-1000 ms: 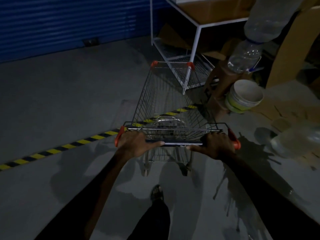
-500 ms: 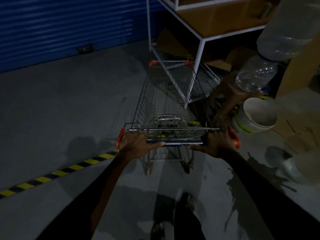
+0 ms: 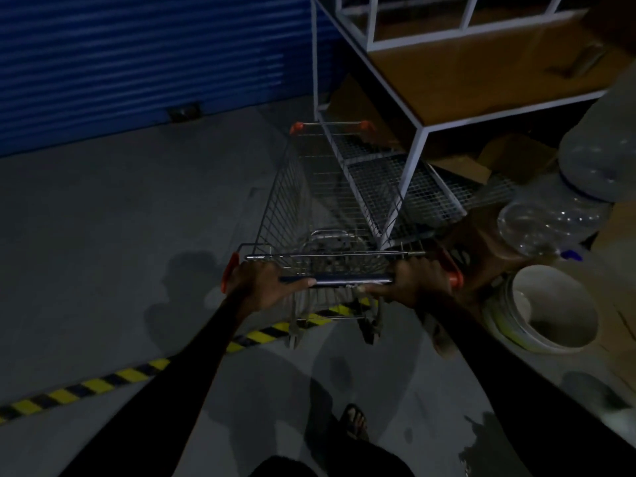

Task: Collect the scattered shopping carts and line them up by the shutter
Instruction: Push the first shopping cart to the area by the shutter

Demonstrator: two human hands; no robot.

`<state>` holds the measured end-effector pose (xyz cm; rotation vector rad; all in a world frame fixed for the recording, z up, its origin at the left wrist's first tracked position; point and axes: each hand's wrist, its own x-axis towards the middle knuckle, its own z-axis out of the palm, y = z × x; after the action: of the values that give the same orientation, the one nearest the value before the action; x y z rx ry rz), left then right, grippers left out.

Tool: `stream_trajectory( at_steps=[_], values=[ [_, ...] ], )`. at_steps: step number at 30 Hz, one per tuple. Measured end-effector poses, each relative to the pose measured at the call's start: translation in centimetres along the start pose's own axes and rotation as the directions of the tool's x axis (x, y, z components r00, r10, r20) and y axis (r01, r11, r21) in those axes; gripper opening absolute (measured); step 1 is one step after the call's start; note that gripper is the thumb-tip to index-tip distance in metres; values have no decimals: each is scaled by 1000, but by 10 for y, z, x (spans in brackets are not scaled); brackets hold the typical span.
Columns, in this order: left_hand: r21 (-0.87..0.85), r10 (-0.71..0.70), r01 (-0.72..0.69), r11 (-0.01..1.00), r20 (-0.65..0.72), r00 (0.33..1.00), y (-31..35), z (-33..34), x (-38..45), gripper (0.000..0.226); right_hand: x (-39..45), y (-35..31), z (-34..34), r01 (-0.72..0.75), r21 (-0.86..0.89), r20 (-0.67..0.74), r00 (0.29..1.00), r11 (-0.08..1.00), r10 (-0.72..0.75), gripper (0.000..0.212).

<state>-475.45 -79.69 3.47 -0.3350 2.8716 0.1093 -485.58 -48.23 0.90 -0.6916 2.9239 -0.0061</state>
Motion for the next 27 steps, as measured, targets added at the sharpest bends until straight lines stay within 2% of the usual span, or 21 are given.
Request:
stream_trajectory(
  at_steps=[4, 9, 14, 17, 19, 22, 25, 27],
  values=[
    [-26, -22, 22, 999, -1, 1000, 10, -15, 63, 110, 64, 22, -12, 29, -44, 6, 1000, 999, -29, 104],
    [-39, -31, 31, 999, -18, 999, 15, -30, 134, 110, 137, 47, -22, 50, -17, -8, 999, 999, -50, 104],
    [-43, -50, 49, 998, -12, 999, 19, -44, 195, 106, 200, 63, -34, 38, -22, 53, 998, 999, -37, 99],
    [-18, -49, 49, 999, 12, 999, 19, -53, 228, 115, 235, 72, -34, 51, -63, 19, 999, 997, -50, 93],
    [-2, -54, 54, 999, 11, 998, 17, -59, 252, 123, 257, 77, -39, 58, -50, 44, 997, 997, -56, 88],
    [-28, -46, 46, 999, 10, 999, 13, -62, 284, 122, 285, 81, -47, 45, -30, 91, 995, 999, -42, 79],
    [-38, -37, 37, 999, -19, 999, 10, -62, 312, 113, 307, 84, -54, 51, -50, 53, 997, 997, -48, 80],
    [10, -30, 30, 999, -32, 999, 9, -65, 325, 116, 318, 86, -56, 66, -51, 29, 997, 997, -64, 80]
  ],
)
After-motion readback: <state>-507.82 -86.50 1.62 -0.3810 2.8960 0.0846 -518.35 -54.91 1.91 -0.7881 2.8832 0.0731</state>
